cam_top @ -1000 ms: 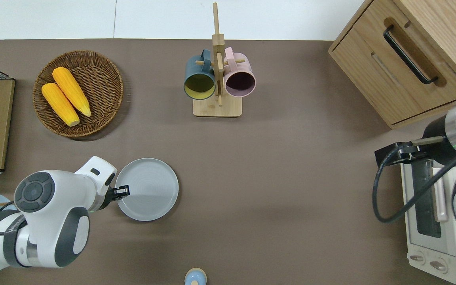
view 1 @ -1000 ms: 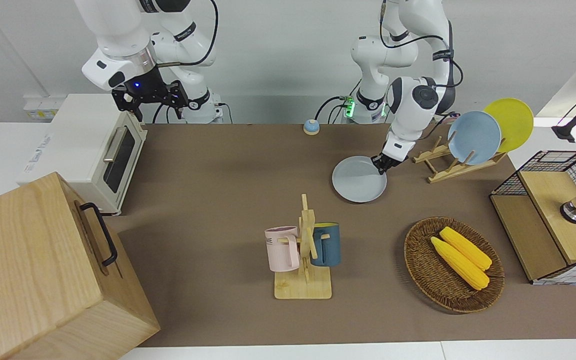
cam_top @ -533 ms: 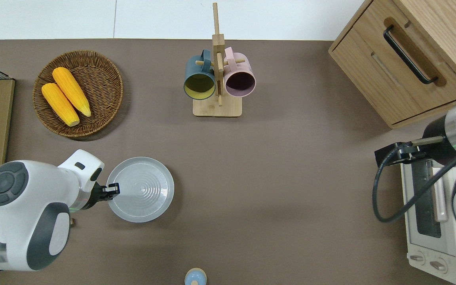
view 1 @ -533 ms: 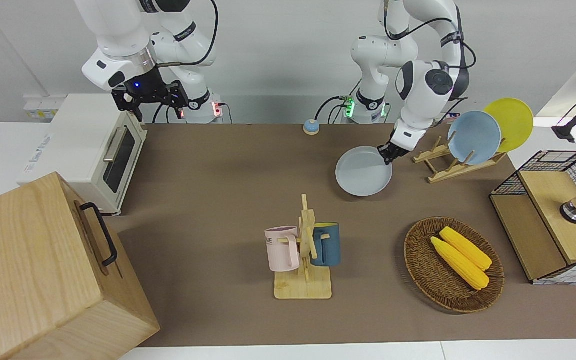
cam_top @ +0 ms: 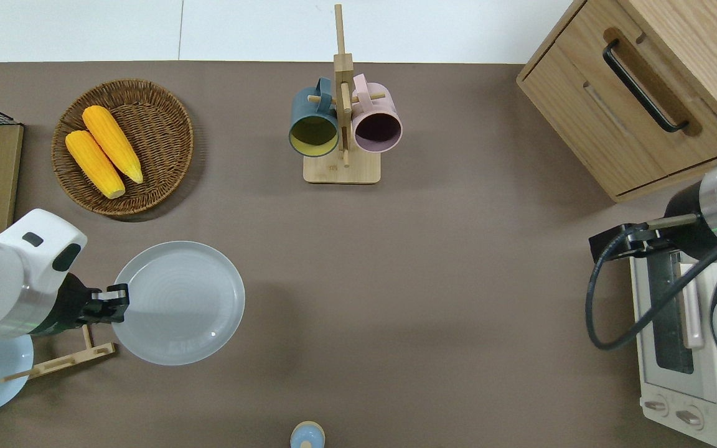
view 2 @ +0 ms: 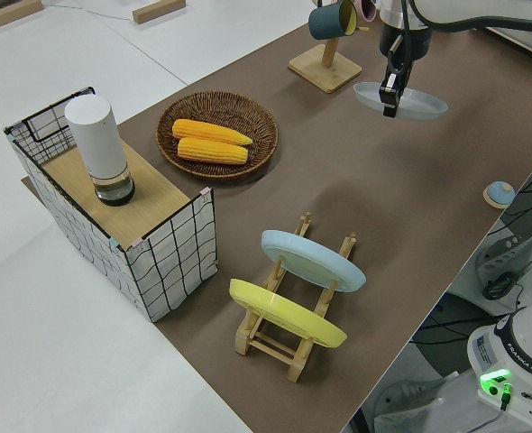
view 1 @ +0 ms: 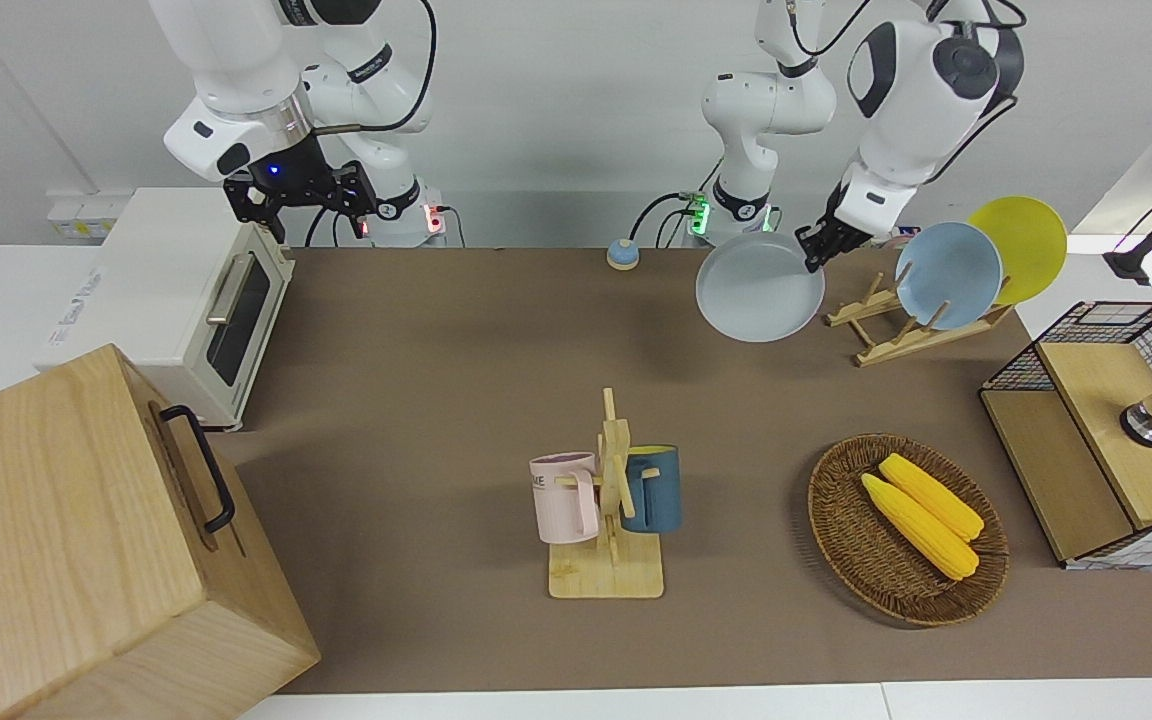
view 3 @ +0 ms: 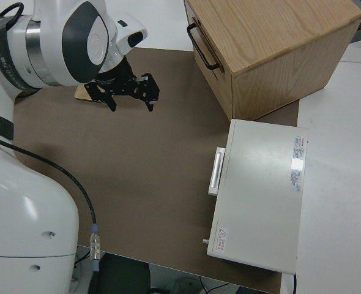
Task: Pick gray plate from table and place it on lower plate rack with left arm
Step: 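Lift the gray plate and carry it toward the wooden rack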
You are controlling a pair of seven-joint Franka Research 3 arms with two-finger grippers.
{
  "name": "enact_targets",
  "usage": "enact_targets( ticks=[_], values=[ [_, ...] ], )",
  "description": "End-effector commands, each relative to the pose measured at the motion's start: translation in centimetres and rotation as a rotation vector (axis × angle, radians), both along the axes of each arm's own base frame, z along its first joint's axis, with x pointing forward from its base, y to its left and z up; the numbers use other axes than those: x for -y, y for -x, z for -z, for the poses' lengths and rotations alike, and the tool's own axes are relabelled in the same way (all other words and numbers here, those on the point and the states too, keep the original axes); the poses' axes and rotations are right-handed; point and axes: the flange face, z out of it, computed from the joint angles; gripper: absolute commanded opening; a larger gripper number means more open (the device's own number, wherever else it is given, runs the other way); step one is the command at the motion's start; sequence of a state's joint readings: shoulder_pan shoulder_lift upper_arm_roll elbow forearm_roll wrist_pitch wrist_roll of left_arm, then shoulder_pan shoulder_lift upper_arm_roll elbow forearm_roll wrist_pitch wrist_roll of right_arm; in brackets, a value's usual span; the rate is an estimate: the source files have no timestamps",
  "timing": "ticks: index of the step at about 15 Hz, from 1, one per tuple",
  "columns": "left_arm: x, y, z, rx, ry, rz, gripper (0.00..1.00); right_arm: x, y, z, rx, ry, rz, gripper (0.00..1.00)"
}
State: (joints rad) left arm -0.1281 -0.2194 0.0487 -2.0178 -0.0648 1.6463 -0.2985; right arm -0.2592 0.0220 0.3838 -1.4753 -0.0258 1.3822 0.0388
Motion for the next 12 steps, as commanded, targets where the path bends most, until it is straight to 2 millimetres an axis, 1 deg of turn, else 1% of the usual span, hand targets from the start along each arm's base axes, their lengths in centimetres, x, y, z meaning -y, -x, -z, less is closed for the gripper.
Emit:
enact_targets(
  ticks=[1,4,7,10,12],
  values=[
    [-0.4,0.5,-1.3,-0.017,-0.02,-0.001,0.0,0.2,0.2,-0.4,0.0,0.008,0.014,0.983],
    [-1.6,1.2,-2.6,-0.013,-0.16,0.033,0.0,0.2,0.2,-0.4,0.0,0.008,0.014,0.983],
    [-3.0,1.6,-3.2,-0.036,-0.286,0.039,0.0,0.2,0.2,-0.3,-0.003,0.009,0.014,0.983],
    [-3.2,2.0,-3.8,-0.049,-0.422,0.07,0.0,0.2,0.2,-0.3,-0.002,0.008,0.014,0.983],
    [-3.8,2.2,-3.9,-0.063,-0.488,0.075,0.0,0.2,0.2,-0.4,0.001,0.009,0.014,0.983]
  ],
)
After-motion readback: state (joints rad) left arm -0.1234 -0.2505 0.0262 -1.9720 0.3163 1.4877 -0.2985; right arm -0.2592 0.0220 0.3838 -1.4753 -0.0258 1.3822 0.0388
